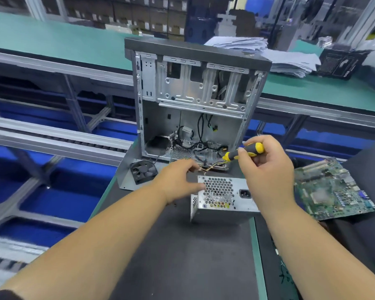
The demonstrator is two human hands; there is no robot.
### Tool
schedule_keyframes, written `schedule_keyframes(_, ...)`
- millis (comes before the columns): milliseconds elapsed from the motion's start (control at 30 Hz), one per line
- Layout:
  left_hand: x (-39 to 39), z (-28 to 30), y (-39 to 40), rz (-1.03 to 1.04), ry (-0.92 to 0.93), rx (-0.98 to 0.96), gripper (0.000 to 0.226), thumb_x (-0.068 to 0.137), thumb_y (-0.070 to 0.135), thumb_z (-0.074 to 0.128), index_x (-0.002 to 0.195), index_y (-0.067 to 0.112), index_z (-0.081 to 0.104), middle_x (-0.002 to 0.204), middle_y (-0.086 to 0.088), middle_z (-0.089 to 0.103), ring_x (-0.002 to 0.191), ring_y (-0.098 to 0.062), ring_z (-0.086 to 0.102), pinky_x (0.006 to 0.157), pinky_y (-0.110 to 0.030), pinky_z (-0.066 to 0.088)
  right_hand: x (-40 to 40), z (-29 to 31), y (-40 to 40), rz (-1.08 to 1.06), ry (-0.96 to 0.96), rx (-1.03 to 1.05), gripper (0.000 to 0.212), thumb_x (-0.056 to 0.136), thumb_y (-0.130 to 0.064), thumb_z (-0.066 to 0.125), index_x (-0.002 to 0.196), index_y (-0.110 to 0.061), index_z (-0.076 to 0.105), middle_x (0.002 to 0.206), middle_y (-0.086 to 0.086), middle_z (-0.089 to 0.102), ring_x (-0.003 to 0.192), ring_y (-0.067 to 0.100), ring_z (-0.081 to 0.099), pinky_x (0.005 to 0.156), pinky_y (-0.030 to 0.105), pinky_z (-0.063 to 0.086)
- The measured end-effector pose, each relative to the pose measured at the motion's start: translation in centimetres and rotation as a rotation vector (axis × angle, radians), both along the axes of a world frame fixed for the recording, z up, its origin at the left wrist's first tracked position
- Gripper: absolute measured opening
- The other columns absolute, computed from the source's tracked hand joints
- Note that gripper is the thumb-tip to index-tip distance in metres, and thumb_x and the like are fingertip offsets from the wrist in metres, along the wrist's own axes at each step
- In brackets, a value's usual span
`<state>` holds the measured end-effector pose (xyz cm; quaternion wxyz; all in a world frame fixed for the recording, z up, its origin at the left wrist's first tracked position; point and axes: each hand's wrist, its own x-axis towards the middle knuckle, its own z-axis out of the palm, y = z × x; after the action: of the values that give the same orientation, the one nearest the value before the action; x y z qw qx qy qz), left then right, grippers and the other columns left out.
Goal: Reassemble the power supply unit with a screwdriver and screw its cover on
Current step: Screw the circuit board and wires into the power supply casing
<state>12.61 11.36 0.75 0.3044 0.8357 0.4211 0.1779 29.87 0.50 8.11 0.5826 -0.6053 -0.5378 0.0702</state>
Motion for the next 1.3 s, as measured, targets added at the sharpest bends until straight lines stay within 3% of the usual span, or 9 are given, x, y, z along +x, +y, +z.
schedule_keyframes(100, -2.4, 0.1, 0.1, 0.097, -0.073, 0.071, 0.043, 0.083, 0.040, 0.073, 0.122, 0.028, 0.059, 0.112, 0.014, 0.059, 0.103, -0.005, 0.055, 0.096, -0.029, 0.044, -0.9, -0.4, 2.1, 0.006, 0.030, -0.018, 0.006, 0.084, -0.029, 0.064, 0.084, -0.030, 0.058, 0.069, -0.015, 0.059, 0.060, 0.002, 0.058, 0.053, 0.014, 0.044)
schedule_keyframes(167, -4.4, 0.1, 0.4, 0.186, -0.147, 0.078, 0.031, 0.085, 0.034, 0.071, 0.115, 0.032, 0.061, 0.101, 0.023, 0.056, 0.091, 0.003, 0.054, 0.088, -0.023, 0.044, -1.3, -1.1, 3.8, 0.027, 0.004, -0.135, 0.007, 0.086, -0.029, 0.065, 0.085, -0.030, 0.059, 0.070, -0.016, 0.063, 0.061, -0.001, 0.060, 0.052, 0.016, 0.046)
schedule_keyframes(333, -9.8, -0.5, 1.0, 0.365, -0.284, -0.007, 0.021, 0.087, 0.023, 0.067, 0.101, 0.038, 0.063, 0.101, 0.019, 0.064, 0.095, 0.004, 0.058, 0.080, -0.014, 0.042, -2.8, -3.0, 8.0, 0.071, -0.381, -0.600, 0.012, 0.089, -0.044, 0.063, 0.083, -0.034, 0.059, 0.075, -0.011, 0.063, 0.070, 0.006, 0.059, 0.060, 0.029, 0.048)
schedule_keyframes(467, -13.0, -2.1, 0.7, 0.465, -0.335, -0.085, 0.019, 0.089, 0.021, 0.063, 0.100, 0.036, 0.064, 0.099, 0.020, 0.067, 0.093, 0.005, 0.059, 0.082, -0.019, 0.047, -4.0, -3.9, 9.5, 0.121, -0.526, -0.744, 0.015, 0.089, -0.044, 0.062, 0.082, -0.031, 0.059, 0.075, -0.009, 0.062, 0.071, 0.012, 0.058, 0.063, 0.034, 0.049)
schedule_keyframes(767, -14.0, -5.1, -0.1, 0.459, -0.349, -0.215, 0.018, 0.090, 0.022, 0.061, 0.098, 0.038, 0.066, 0.097, 0.021, 0.066, 0.086, 0.004, 0.059, 0.072, -0.018, 0.045, -5.6, -4.8, 9.5, 0.175, -0.608, -0.904, 0.017, 0.088, -0.044, 0.063, 0.081, -0.029, 0.061, 0.080, -0.006, 0.069, 0.077, 0.016, 0.062, 0.074, 0.040, 0.055)
schedule_keyframes(967, -12.9, -5.6, -0.3, 0.424, -0.355, -0.242, 0.017, 0.091, 0.020, 0.061, 0.097, 0.035, 0.066, 0.095, 0.017, 0.067, 0.081, 0.003, 0.060, 0.070, -0.013, 0.043, -5.9, -4.9, 9.3, 0.170, -0.587, -0.923, 0.014, 0.089, -0.042, 0.062, 0.083, -0.029, 0.062, 0.081, -0.005, 0.070, 0.072, 0.017, 0.062, 0.070, 0.038, 0.055)
schedule_keyframes(1300, -12.0, -6.5, -0.4, 0.384, -0.344, -0.275, 0.017, 0.090, 0.018, 0.062, 0.096, 0.034, 0.067, 0.092, 0.016, 0.067, 0.080, 0.001, 0.061, 0.080, -0.019, 0.050, -5.6, -4.6, 9.0, 0.186, -0.551, -0.934, 0.015, 0.089, -0.040, 0.062, 0.081, -0.028, 0.063, 0.076, -0.006, 0.071, 0.071, 0.016, 0.063, 0.066, 0.034, 0.053)
